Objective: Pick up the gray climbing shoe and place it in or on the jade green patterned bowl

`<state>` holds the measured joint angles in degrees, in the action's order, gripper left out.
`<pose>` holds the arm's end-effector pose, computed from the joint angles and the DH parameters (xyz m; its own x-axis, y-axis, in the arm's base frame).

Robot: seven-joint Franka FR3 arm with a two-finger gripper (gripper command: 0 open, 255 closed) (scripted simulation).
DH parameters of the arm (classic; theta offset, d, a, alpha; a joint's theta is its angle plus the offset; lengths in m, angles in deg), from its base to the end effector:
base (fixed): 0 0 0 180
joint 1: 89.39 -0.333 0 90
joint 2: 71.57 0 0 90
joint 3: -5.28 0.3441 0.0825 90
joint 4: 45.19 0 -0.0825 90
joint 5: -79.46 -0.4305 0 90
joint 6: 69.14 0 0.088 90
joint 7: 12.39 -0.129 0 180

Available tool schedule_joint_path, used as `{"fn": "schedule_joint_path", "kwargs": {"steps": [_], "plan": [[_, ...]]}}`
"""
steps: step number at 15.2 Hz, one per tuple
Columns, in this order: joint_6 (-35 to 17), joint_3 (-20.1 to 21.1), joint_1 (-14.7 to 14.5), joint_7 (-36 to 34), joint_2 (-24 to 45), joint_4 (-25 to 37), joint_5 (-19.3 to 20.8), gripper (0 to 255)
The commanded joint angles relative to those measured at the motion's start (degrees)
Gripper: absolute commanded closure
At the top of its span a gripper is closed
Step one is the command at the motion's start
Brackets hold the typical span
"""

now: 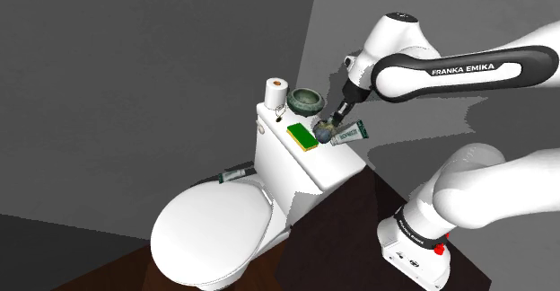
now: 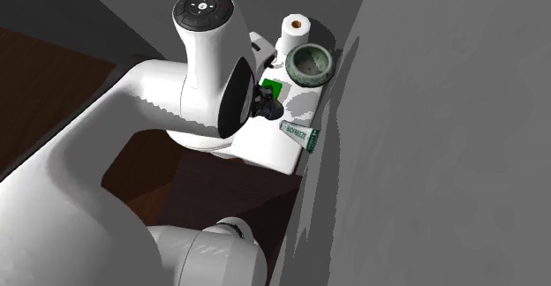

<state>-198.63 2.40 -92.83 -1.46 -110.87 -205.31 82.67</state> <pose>0.3644 0.0035 0.3873 0.9599 0.2401 0.1445 0.2361 -0.9707 0.0445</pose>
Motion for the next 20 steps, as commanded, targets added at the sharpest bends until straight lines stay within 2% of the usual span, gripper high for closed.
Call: {"fn": "schedule_joint_path", "kwargs": {"steps": [1,9,15,20], "plan": [[1.9,0.1,-0.1,0.0,-0.9,1.1,-0.1,255],[8.8,0.3,-0.2,0.1,-3.0,5.8,-0.3,255],[5.5,-4.3,1.2,5.3,10.5,16.2,0.7,255],[4.8,-7.6,1.5,9.7,21.2,26.3,-0.2,255]]}}
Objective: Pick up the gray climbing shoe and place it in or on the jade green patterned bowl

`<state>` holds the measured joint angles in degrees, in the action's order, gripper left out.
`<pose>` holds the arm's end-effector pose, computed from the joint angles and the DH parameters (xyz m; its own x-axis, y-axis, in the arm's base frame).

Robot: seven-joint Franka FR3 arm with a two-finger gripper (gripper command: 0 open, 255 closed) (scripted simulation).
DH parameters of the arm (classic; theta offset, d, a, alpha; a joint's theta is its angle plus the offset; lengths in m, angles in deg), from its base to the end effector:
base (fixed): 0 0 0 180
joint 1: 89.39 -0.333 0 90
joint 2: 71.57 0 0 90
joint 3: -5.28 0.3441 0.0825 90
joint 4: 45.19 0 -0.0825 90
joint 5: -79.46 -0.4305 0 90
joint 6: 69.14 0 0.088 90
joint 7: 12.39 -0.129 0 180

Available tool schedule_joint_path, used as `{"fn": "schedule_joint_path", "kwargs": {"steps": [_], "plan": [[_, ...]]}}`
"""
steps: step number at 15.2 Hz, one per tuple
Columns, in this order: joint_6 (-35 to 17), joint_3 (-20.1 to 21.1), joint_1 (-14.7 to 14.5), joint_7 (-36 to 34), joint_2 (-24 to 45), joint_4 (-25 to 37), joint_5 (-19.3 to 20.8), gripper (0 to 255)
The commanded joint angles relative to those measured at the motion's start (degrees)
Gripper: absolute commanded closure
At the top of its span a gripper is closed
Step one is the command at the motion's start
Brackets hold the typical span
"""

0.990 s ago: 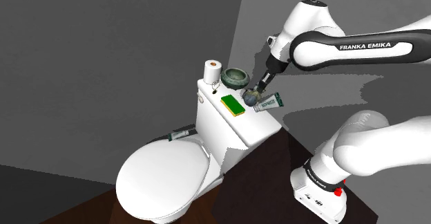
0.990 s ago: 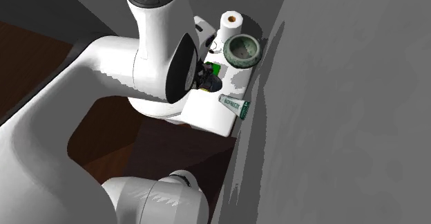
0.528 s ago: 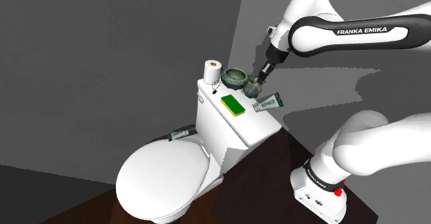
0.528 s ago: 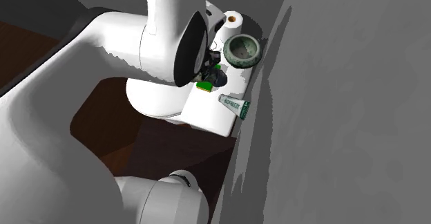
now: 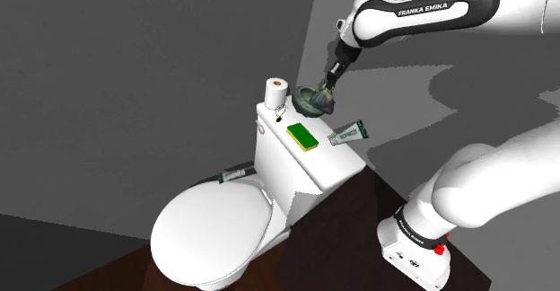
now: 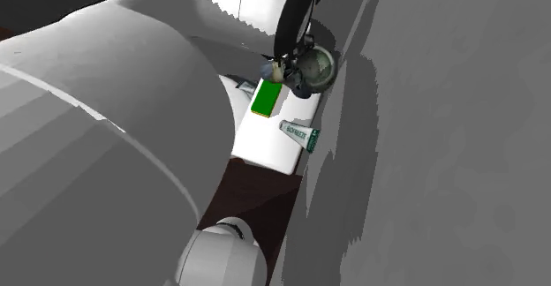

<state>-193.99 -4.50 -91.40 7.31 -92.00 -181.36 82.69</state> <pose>0.4836 -0.0713 0.4555 0.9591 0.2409 0.1483 0.2370 -0.9705 0.0439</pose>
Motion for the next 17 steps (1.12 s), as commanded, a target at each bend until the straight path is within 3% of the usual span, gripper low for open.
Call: {"fn": "schedule_joint_path", "kwargs": {"steps": [1,7,17], "plan": [[0.2,-1.3,0.1,1.9,4.4,4.5,-0.6,255],[1.9,-4.3,0.8,7.4,16.7,18.2,-3.9,255],[-5.6,-4.4,0.9,8.2,19.4,13.3,-4.8,255]]}}
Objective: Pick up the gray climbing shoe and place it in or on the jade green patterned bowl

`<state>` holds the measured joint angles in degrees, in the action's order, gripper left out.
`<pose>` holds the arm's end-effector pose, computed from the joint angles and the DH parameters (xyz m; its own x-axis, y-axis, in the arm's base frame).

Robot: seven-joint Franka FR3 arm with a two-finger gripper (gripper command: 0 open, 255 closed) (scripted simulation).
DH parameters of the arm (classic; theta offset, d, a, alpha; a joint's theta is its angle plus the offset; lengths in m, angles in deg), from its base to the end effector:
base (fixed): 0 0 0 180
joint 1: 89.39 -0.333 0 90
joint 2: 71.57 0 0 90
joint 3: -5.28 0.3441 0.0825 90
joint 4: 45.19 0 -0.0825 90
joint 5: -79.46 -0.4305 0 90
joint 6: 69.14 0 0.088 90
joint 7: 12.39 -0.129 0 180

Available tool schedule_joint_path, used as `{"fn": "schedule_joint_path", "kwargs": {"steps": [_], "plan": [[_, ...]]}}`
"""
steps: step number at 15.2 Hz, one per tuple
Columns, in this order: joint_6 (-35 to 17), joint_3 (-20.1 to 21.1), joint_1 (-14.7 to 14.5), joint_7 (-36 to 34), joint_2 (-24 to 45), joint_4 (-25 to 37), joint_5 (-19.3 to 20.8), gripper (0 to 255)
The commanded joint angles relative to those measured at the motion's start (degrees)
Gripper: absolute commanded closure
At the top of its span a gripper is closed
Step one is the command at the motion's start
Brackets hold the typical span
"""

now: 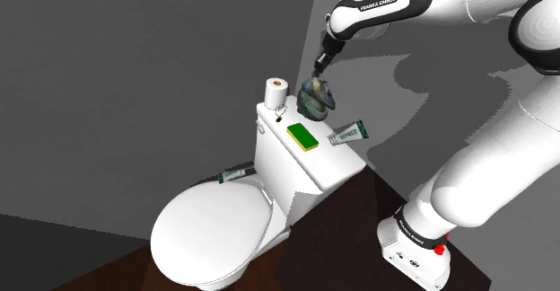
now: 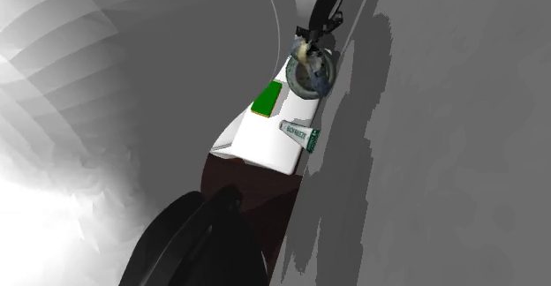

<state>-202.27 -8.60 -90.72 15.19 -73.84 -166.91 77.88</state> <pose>0.5860 -0.1304 0.4351 0.9433 0.2450 0.2238 0.2330 -0.9693 0.0791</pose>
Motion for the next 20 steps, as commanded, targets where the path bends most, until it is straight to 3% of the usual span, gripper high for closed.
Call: {"fn": "schedule_joint_path", "kwargs": {"steps": [1,6,14,15,16,19,20], "plan": [[1.9,-0.3,0.2,0.4,1.5,-1.6,-0.2,255],[-2.0,-0.3,0.3,1.0,3.5,-3.6,-0.9,255],[-2.0,-0.3,0.3,1.0,3.5,-3.6,-0.9,255],[-0.8,-0.6,0.6,1.4,1.3,-4.7,-0.5,0],[-0.2,0.5,-0.2,-2.4,-1.6,-6.8,2.3,0],[0.1,0.1,0.0,-1.1,0.7,-4.4,1.1,0],[-2.0,-0.3,0.2,1.0,3.5,-3.6,-0.9,0]]}}
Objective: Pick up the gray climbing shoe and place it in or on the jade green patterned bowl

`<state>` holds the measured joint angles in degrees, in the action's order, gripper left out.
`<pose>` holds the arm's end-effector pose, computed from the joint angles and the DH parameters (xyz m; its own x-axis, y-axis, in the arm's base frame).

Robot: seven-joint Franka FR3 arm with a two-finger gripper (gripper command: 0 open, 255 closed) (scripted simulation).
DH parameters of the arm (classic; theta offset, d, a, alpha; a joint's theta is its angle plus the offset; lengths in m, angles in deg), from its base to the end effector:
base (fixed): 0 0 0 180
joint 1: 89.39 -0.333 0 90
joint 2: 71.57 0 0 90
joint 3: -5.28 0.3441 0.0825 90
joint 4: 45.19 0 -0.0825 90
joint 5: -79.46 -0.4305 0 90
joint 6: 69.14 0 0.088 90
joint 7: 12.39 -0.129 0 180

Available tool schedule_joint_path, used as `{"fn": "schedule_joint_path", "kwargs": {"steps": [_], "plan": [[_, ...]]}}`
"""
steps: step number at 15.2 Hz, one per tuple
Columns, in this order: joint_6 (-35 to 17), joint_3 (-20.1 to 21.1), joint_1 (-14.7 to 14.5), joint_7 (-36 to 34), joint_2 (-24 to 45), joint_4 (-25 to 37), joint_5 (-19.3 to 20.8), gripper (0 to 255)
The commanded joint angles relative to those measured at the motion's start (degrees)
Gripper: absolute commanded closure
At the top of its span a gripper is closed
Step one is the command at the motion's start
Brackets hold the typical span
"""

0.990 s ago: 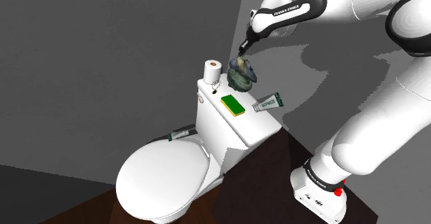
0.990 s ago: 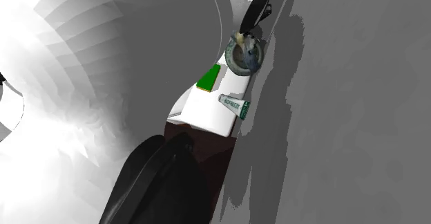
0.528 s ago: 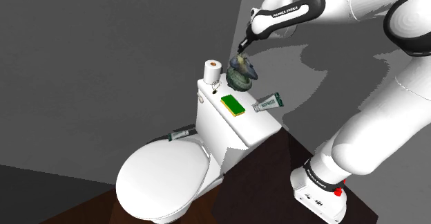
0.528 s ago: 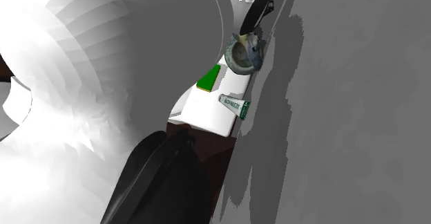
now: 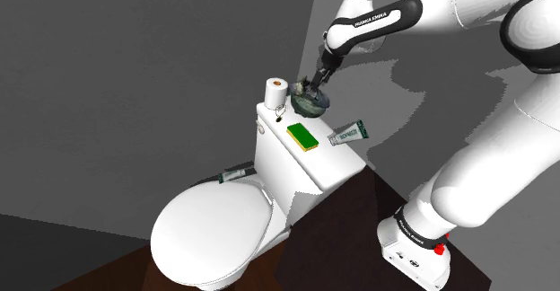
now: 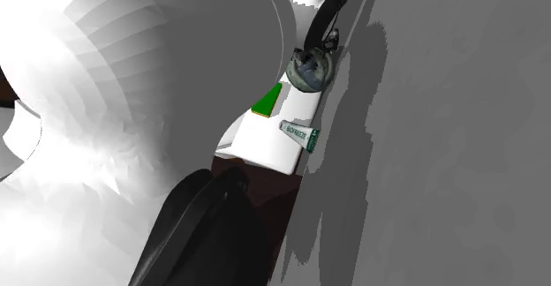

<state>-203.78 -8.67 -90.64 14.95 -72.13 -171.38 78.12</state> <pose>0.5701 -0.1279 0.3804 0.9596 0.2391 0.1485 0.2338 -0.9709 0.0527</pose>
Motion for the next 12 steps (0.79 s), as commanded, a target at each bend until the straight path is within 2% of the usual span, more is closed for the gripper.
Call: {"fn": "schedule_joint_path", "kwargs": {"steps": [1,4,12], "plan": [[1.3,-0.2,0.2,0.9,0.5,1.3,-0.7,0],[6.3,-0.2,0.2,0.1,-2.8,3.3,0.5,0],[6.3,-0.2,0.2,0.1,-2.8,3.3,0.5,0]]}}
